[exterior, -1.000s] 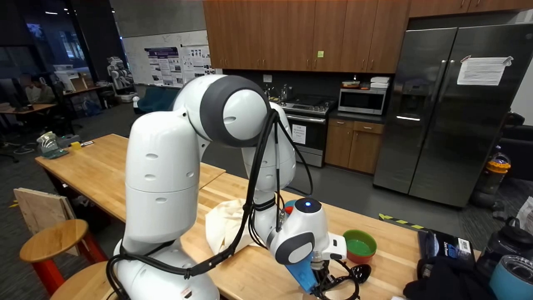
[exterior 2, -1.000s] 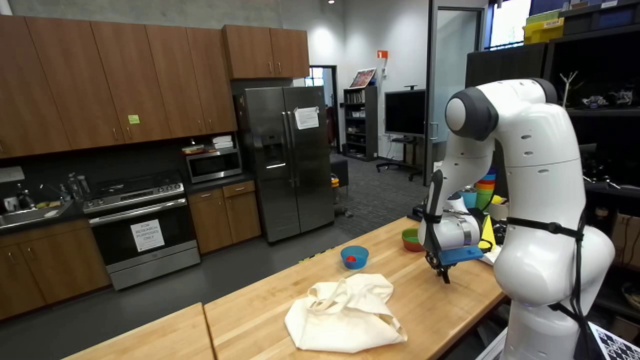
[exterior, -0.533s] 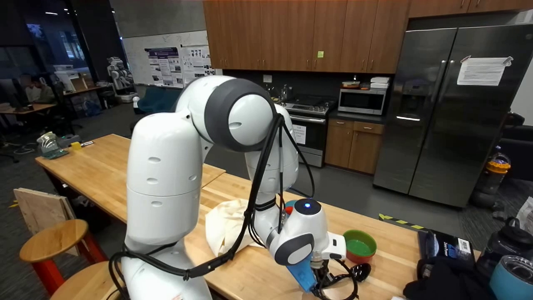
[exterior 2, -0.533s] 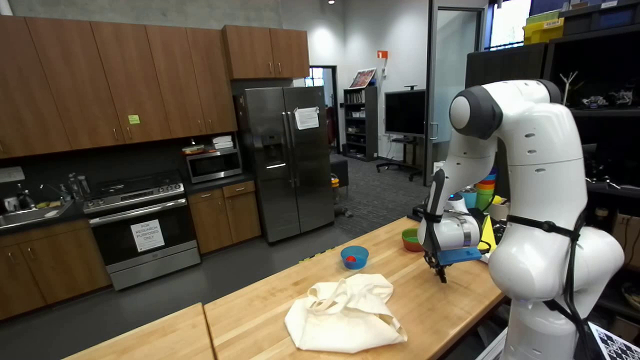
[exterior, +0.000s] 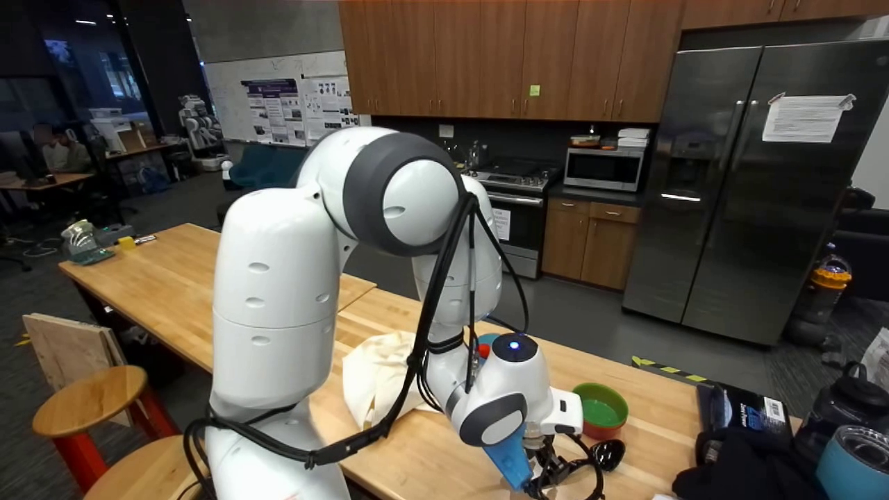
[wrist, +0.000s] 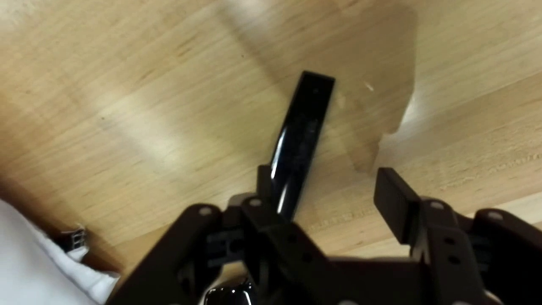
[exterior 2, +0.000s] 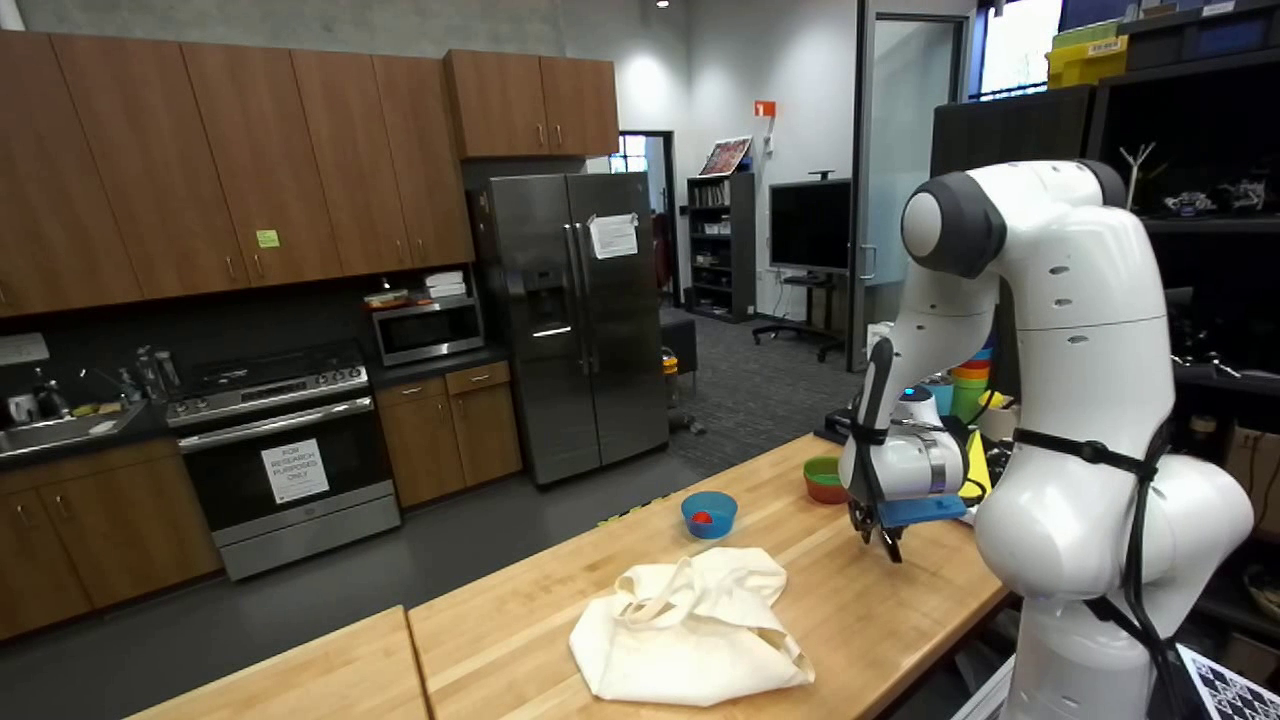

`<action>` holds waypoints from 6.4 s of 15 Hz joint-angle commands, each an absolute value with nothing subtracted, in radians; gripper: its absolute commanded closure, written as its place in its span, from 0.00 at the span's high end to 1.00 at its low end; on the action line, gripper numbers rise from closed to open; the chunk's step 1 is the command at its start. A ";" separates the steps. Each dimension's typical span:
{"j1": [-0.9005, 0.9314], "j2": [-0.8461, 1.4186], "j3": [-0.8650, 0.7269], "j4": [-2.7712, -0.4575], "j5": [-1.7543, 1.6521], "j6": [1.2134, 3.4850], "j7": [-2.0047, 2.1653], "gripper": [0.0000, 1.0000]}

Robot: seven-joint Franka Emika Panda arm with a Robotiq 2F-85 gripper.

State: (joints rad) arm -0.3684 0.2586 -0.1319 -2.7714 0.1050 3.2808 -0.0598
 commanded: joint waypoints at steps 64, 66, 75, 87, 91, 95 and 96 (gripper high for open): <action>-0.519 0.311 -0.120 -2.782 -0.023 3.452 0.070 0.06; -0.453 0.337 -0.158 -2.775 0.005 3.451 0.052 0.06; -0.203 0.352 -0.272 -2.773 0.115 3.450 -0.019 0.06; 0.043 0.300 -0.376 -2.787 0.219 3.449 -0.156 0.06; 0.248 0.313 -0.499 -2.784 0.384 3.453 -0.291 0.06; 0.465 0.303 -0.590 -2.785 0.671 3.453 -0.493 0.06; 0.516 0.298 -0.608 -2.787 0.753 3.453 -0.548 0.06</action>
